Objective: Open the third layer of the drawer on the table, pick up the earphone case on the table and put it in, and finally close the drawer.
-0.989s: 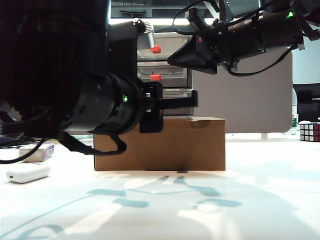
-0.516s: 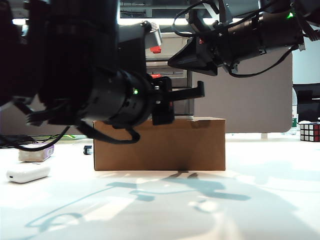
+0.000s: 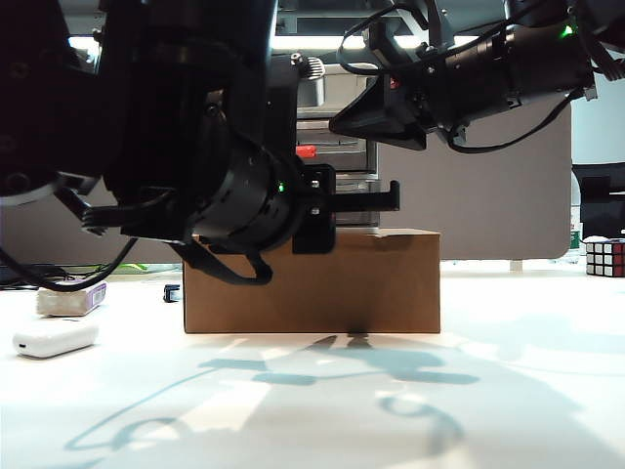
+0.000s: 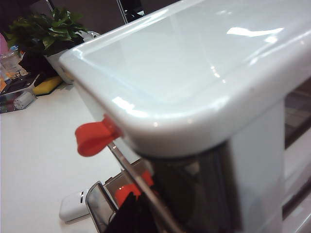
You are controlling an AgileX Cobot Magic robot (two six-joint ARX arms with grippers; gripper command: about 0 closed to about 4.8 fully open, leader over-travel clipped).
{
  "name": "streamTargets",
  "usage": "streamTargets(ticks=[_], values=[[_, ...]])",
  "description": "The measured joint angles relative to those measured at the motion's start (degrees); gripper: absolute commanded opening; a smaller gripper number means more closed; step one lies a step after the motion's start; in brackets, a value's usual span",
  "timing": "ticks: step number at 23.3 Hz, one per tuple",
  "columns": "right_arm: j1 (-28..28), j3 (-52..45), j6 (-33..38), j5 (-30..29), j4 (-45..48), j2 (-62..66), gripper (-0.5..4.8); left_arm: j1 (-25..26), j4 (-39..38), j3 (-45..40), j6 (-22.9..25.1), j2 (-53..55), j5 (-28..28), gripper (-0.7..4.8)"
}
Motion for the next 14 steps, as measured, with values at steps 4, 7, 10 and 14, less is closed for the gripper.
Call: streamTargets(ticks=[4,7,10,14], values=[[0.0,0.0,0.0,0.0,0.0,0.0,-0.05,-0.3,0.0,0.0,0.6,0.0,0.0,1.01],[0.0,0.0,0.0,0.0,0.0,0.0,-0.06,-0.6,0.3,0.0,0.6,0.0,0.0,1.36],[0.0,0.0,0.0,0.0,-0.4,0.0,-0.05,-0.6,1.5,0.0,0.9,0.0,0.0,1.45],[0.0,0.0,0.0,0.0,-1.1,0.0,-0.05,-0.6,3.2,0.0,1.2,0.0,0.0,1.45]])
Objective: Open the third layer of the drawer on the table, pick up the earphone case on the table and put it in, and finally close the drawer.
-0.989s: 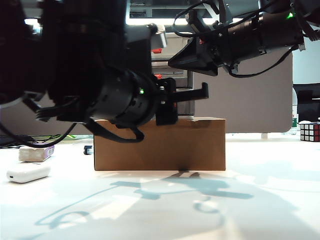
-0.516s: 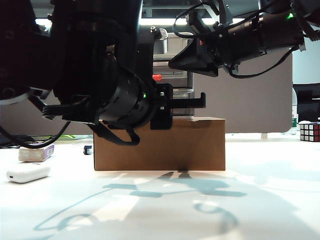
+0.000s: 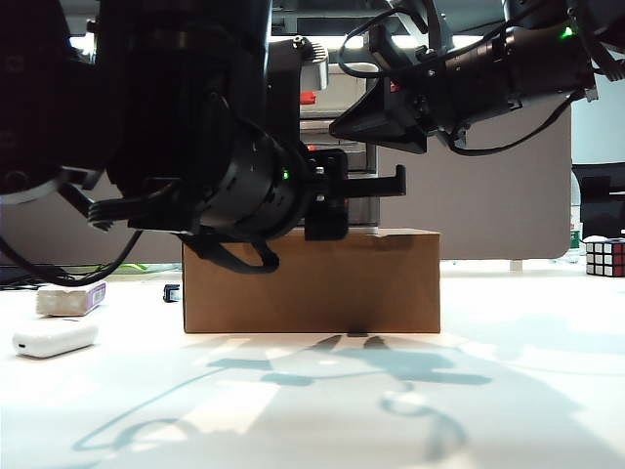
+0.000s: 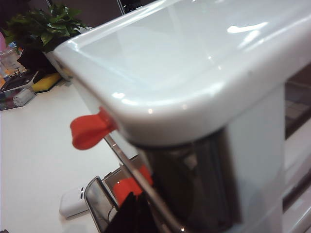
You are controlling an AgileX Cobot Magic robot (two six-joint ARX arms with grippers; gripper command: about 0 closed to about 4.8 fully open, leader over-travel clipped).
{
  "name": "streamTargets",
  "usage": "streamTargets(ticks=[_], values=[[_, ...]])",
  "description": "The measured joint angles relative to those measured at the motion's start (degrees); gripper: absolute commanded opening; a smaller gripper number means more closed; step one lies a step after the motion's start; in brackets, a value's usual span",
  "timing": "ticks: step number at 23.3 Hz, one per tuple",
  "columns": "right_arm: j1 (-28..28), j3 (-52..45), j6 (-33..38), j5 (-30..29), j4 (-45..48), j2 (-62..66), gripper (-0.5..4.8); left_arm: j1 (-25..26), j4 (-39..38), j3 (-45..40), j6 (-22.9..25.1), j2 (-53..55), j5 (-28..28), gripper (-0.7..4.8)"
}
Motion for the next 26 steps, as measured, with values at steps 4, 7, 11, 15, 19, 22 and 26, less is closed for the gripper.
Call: streamTargets(ticks=[4,7,11,15,19,22,26], values=[[0.0,0.0,-0.1,0.0,-0.3,0.0,-0.05,0.0,0.0,0.4,0.0,0.0,0.0,1.44],[0.0,0.0,-0.4,0.1,-0.7,0.0,-0.05,0.0,0.0,1.5,0.0,0.0,0.3,1.44],[0.0,0.0,-0.4,0.1,-0.7,0.0,-0.05,0.1,-0.6,2.0,0.0,0.0,0.3,1.43],[0.0,0.0,-0.5,0.1,-0.7,0.1,-0.05,0.1,-2.2,2.3,0.0,0.0,0.3,1.38],[0.0,0.0,-0.7,0.1,-0.7,0.1,-0.06,0.1,-2.6,2.3,0.0,0.0,0.2,0.84],[0.0,0.0,-1.0,0.1,-0.7,0.1,-0.05,0.4,-2.6,2.3,0.0,0.0,0.3,0.64],[0.0,0.0,-1.0,0.1,-0.8,0.1,-0.06,0.9,-2.6,2.3,0.0,0.0,0.4,0.20]])
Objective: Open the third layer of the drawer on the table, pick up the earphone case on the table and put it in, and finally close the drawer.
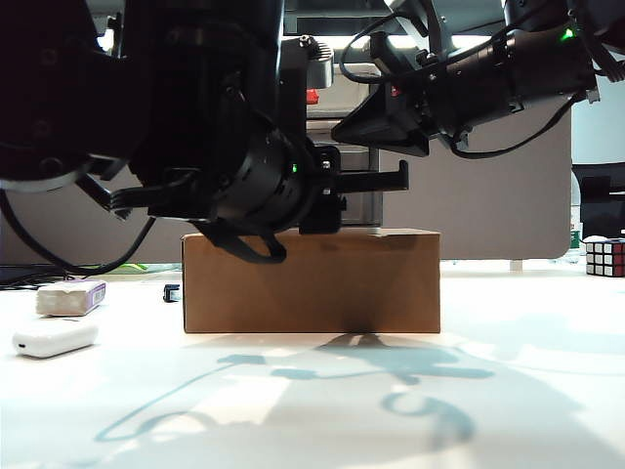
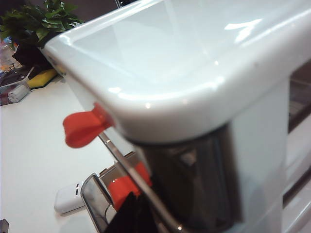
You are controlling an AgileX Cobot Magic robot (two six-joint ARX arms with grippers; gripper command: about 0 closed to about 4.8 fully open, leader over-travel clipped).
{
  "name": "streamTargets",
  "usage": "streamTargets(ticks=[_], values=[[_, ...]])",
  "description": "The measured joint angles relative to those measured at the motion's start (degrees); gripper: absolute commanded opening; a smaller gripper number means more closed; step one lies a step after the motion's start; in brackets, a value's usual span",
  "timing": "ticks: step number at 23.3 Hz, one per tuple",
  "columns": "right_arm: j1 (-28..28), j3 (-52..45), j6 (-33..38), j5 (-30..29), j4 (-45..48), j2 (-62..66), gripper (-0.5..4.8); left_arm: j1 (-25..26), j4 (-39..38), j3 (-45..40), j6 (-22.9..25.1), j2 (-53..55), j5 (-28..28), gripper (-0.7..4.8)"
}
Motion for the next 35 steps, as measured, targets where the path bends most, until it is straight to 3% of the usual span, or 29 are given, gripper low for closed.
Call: streamTargets(ticks=[1,11,29,31,32,35], values=[[0.0,0.0,0.0,0.0,0.0,0.0,-0.05,0.0,0.0,0.0,0.0,0.0,0.0,-0.08],[0.0,0.0,-0.4,0.2,0.0,0.0,-0.06,-0.7,0.0,0.0,-0.2,0.0,-1.6,-0.06],[0.0,0.0,-0.7,0.2,0.2,0.0,-0.06,-10.2,0.1,-1.9,-0.2,-1.3,-11.9,-0.05],[0.0,0.0,-0.7,0.2,0.2,0.0,-0.05,-10.2,0.1,-2.4,-0.2,-1.4,-12.2,0.44],[0.0,0.0,-0.7,0.2,0.2,0.0,-0.05,-10.2,0.2,-2.9,-0.2,-1.5,-12.5,1.56],[0.0,0.0,-0.7,0.1,0.2,0.0,-0.06,-10.6,0.0,-7.1,-0.2,-4.5,-15.1,1.86]])
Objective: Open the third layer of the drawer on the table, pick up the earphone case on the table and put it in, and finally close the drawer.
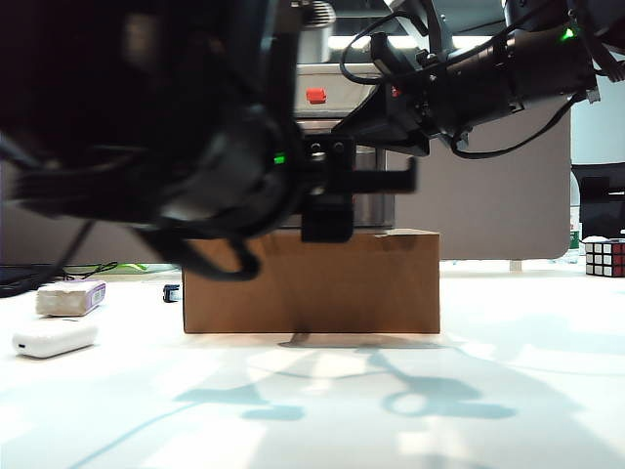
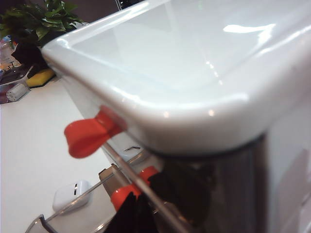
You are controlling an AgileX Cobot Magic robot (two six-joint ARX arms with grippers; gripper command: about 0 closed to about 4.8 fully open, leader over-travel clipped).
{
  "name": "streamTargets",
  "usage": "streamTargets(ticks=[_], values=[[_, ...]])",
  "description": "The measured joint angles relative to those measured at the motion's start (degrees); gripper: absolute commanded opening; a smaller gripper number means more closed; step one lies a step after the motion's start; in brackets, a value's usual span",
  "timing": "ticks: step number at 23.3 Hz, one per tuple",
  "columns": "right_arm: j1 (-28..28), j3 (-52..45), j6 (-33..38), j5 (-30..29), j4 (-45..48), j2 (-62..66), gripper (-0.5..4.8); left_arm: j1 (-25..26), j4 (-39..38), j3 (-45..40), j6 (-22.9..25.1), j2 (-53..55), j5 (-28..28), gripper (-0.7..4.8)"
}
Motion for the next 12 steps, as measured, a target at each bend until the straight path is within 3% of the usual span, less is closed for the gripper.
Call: streamTargets(ticks=[6,8,10,12], values=[[0.0,0.0,0.0,0.0,-0.5,0.0,-0.05,-4.8,-3.1,-7.4,-0.1,-14.4,-0.5,1.78],[0.0,0.0,0.0,-0.1,-2.0,0.0,-0.05,-6.0,-14.5,-10.4,-0.3,-27.4,-0.2,1.78],[0.0,0.0,0.0,-0.7,-4.1,0.0,-0.05,-3.4,-31.5,-10.2,-3.1,-40.4,0.2,1.44],[0.0,0.0,0.0,-1.9,-4.7,0.0,-0.05,4.0,-49.7,-10.3,-7.7,-51.6,8.7,1.10]])
